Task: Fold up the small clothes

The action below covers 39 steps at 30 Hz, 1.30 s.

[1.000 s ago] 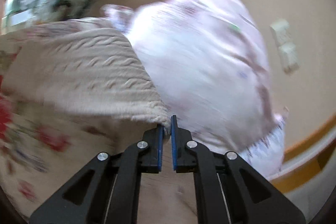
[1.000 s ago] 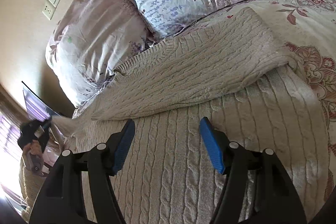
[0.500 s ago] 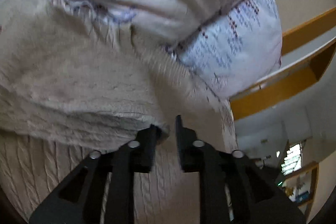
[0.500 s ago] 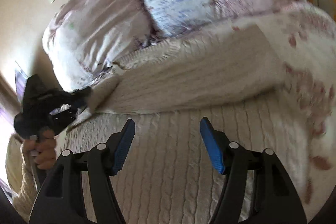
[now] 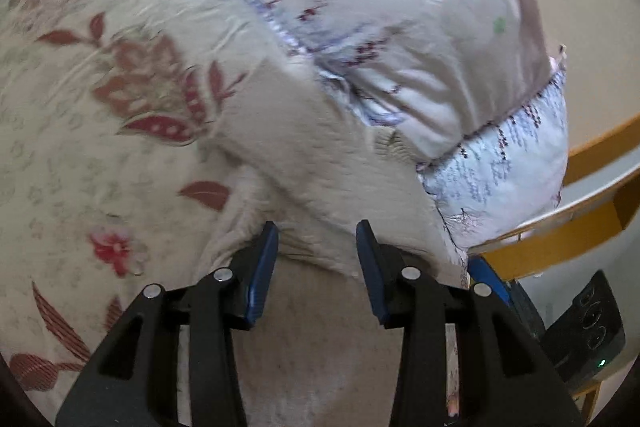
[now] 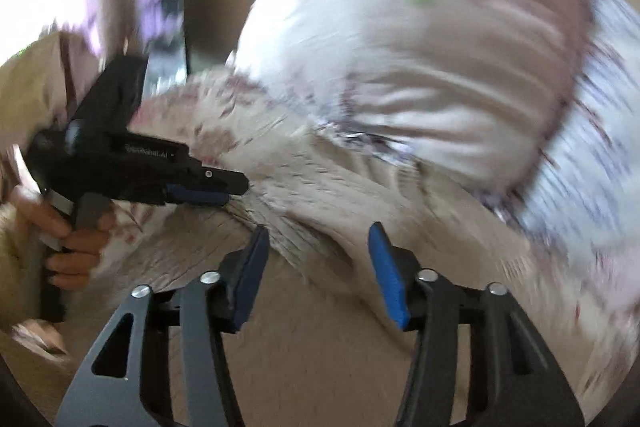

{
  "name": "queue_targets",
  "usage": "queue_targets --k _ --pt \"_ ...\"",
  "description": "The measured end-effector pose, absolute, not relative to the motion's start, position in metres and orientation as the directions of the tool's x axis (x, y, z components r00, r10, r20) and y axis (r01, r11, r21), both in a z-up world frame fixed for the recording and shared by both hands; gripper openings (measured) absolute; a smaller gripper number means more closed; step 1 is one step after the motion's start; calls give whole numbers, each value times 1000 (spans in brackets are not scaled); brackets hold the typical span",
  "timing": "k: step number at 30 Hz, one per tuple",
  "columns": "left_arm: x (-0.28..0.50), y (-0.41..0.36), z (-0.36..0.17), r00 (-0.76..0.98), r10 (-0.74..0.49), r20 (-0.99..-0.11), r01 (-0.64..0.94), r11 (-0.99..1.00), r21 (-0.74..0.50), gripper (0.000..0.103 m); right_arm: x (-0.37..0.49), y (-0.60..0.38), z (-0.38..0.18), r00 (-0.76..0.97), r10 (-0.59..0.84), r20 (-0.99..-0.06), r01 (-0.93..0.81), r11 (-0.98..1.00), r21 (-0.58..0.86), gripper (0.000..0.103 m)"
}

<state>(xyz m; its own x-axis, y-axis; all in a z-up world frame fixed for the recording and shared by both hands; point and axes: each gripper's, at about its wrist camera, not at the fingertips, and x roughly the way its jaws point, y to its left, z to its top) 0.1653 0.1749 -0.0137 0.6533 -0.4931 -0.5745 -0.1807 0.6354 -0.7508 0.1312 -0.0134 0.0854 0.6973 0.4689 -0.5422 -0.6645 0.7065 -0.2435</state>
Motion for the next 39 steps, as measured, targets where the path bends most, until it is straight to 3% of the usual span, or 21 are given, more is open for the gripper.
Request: queue_targets --k 6,8,9,11,14,18,22,26,27,28,32,37,39 --pt "163 181 -18 662 -498 -561 -174 626 -760 34 153 31 56 732 355 -581 -638 657 -402 46" --pt "163 181 -19 664 -501 -556 -174 619 -766 34 163 38 47 749 301 -590 -609 663 -435 25" --pt "162 182 -19 664 -501 -555 -174 618 -767 33 165 38 45 754 286 -591 -598 671 -439 9" --pt "160 183 -20 666 -503 -551 -171 616 -769 31 172 30 46 749 302 -590 -586 717 -377 9" --pt "161 184 -21 664 -499 -557 -175 621 -764 27 169 -2 64 788 326 -523 -508 824 -252 8" --pt "160 184 -21 664 -499 -557 -174 622 -764 27 169 -100 88 832 319 -454 -280 948 153 8" --pt "160 183 -21 660 -496 -565 -168 635 -754 27 177 -180 57 741 361 -566 -86 887 453 9" --pt "162 183 -21 654 -504 -565 -166 633 -756 27 163 -217 38 719 339 -606 24 860 509 24" --pt "162 183 -21 653 -505 -564 -167 631 -758 27 160 -221 40 733 325 -597 32 861 508 37" --pt "162 183 -21 653 -506 -564 -168 630 -759 27 155 -227 46 758 302 -578 32 869 495 45" --pt "162 183 -21 651 -502 -570 -163 641 -750 27 142 -207 67 814 249 -524 -88 946 313 45" --pt "163 183 -20 649 -501 -573 -163 644 -747 27 117 -105 76 860 206 -467 -369 883 -291 45" --pt "163 183 -20 649 -504 -570 -164 639 -751 27 117 -77 67 849 217 -482 -433 809 -398 45"
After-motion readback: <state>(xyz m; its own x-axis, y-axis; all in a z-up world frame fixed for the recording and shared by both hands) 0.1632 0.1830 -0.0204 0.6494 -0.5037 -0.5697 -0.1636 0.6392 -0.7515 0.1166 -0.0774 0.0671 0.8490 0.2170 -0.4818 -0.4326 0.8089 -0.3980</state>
